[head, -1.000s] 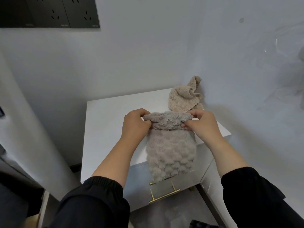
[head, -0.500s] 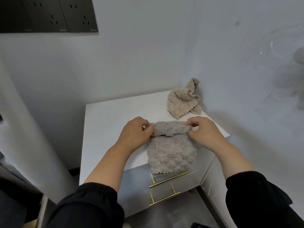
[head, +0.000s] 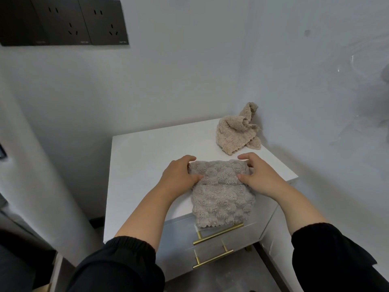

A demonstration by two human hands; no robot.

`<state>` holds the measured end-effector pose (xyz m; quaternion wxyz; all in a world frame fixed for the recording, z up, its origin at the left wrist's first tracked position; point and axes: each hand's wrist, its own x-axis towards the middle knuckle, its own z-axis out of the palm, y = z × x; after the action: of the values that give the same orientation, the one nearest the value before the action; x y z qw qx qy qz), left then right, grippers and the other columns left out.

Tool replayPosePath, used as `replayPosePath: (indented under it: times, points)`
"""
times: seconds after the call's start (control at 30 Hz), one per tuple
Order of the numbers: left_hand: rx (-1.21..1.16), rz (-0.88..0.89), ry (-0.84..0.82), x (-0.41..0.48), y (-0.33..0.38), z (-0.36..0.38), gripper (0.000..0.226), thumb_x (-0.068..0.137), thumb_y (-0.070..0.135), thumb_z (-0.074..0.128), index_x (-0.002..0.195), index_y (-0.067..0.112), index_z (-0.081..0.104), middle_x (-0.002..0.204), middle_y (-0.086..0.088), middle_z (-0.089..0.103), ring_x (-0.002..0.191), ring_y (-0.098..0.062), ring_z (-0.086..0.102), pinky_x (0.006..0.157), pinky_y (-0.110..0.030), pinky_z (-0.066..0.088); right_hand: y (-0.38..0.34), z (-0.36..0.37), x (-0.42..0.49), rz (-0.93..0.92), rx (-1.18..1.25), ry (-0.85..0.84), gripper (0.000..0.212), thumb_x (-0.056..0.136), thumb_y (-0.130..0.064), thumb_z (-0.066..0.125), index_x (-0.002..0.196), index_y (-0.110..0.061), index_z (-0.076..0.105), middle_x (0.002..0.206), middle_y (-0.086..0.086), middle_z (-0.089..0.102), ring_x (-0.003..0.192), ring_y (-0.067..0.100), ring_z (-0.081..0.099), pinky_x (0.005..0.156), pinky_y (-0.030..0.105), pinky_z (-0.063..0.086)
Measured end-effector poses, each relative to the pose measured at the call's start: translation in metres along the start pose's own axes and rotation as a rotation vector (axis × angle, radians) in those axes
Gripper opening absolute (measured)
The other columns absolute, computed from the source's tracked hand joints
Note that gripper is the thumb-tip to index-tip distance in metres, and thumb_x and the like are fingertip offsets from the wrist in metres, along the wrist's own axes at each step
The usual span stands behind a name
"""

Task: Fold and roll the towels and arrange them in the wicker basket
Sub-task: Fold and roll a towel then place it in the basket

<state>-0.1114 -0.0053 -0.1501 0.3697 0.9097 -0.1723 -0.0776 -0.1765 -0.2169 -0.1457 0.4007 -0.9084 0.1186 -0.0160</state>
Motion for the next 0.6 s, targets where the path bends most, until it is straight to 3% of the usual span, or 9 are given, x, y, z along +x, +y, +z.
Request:
replayPosePath:
  times: [0.1,0.27,0.43,0.6]
  points:
    - [-0.055,0.011,0.011,0.002,0.002,-0.001,0.046,0.08,0.018,0.073,0.124,0.015,0.061,0.116,-0.001,0.062,0.107,-0.018,0.057,0.09,-0.028,0.044,-0.003,0.001,0.003,-0.033,-0.004,0.037,0.052,0.084,-0.007,0.068,0.131,-0.019,0.05,0.131,0.006,0.051,0.122,0.019,0.047,0.085,0.018,0.031]
    - [-0.062,0.06,0.212,0.0,0.008,0.001,0.022,0.075,0.012,0.073,0.094,0.021,0.067,0.09,0.007,0.062,0.087,-0.015,0.057,0.073,-0.025,0.042,-0.005,0.011,0.006,-0.123,0.016,0.244,0.033,0.077,-0.001,0.067,0.107,-0.016,0.067,0.105,0.002,0.063,0.098,0.017,0.056,0.078,0.023,0.038]
    - [0.1,0.181,0.438,-0.002,0.012,0.002,0.025,0.076,0.0,0.058,0.091,0.019,0.057,0.089,0.009,0.047,0.076,-0.014,0.047,0.061,-0.026,0.03,-0.005,0.021,0.01,-0.289,-0.078,0.459,0.033,0.074,0.004,0.063,0.101,-0.015,0.064,0.101,-0.003,0.055,0.091,0.01,0.047,0.069,0.016,0.028]
    - [0.239,0.251,0.362,-0.003,0.001,0.006,0.028,0.073,-0.003,0.057,0.094,0.016,0.055,0.089,0.009,0.042,0.072,-0.016,0.043,0.058,-0.028,0.027,-0.003,0.02,0.008,-0.335,-0.188,0.449,0.036,0.068,0.01,0.061,0.094,-0.015,0.06,0.1,-0.003,0.051,0.09,0.011,0.043,0.068,0.021,0.027]
